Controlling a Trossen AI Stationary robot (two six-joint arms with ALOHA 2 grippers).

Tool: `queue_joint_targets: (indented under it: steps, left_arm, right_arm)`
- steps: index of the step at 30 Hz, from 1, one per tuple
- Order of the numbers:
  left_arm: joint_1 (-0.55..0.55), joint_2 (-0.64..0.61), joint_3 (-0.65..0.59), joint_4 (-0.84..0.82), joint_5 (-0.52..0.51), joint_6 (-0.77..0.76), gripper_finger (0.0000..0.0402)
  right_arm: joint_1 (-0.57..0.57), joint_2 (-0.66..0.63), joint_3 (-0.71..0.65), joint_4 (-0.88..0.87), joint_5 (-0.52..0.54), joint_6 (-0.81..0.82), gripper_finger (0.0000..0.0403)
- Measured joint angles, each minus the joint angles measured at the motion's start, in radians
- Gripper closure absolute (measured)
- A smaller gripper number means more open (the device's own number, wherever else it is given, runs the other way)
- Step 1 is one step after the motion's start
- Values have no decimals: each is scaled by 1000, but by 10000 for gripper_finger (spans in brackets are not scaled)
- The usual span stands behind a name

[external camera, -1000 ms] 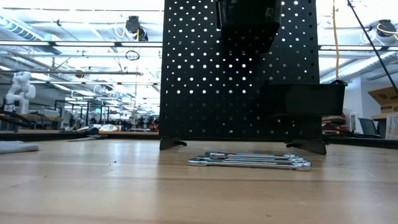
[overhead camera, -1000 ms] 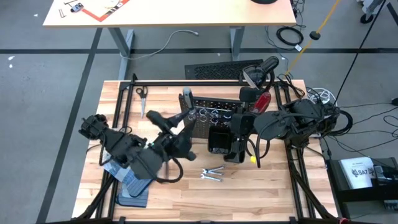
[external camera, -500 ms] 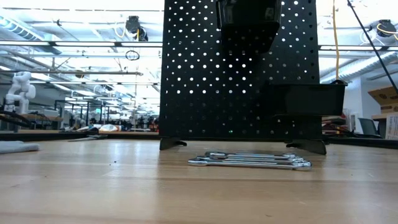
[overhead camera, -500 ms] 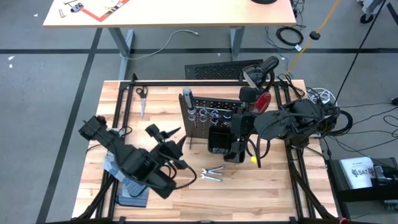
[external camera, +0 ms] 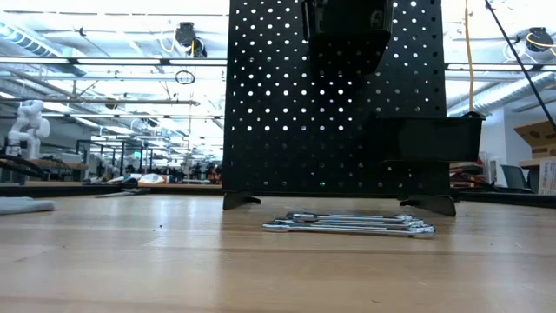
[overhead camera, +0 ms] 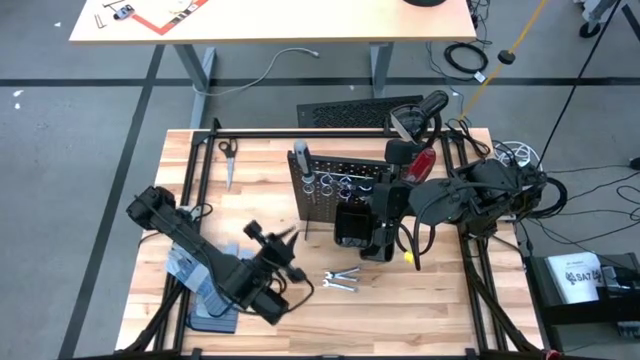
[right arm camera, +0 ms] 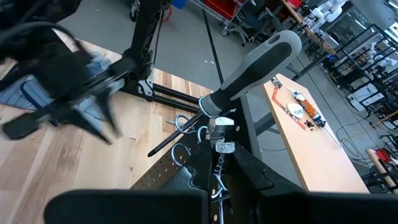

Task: Hang tools onto peg board
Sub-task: Unhang the black pliers from the black peg board

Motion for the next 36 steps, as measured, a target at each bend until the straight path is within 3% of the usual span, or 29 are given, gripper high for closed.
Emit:
queue_joint_targets:
  steps: [3, 7, 9, 13, 16, 25, 36]
  left_arm:
    - [-7, 0, -32, 239, -8, 177, 391]
    - [-3, -3, -28, 537, 34, 530, 392]
    - [3, -6, -25, 749, 99, 773, 396]
    - [5, -14, -24, 1230, 340, 1294, 396]
    - [-10, -56, -24, 1391, 389, 1560, 397]
    - [-37, -411, -96, 1214, 461, 1539, 398]
    - [143, -762, -552, 1089, 384, 1211, 394]
  right_arm:
    - [0, 0, 0, 3, 0, -2, 386]
    - [0, 0, 0, 3, 0, -2, 387]
    - [0, 0, 0, 4, -1, -2, 387]
    - [0, 0, 0, 3, -2, 4, 387]
    - [1, 0, 0, 3, -2, 5, 387]
    - [6, 0, 0, -15, 0, 39, 387]
    - [6, 0, 0, -15, -1, 36, 387]
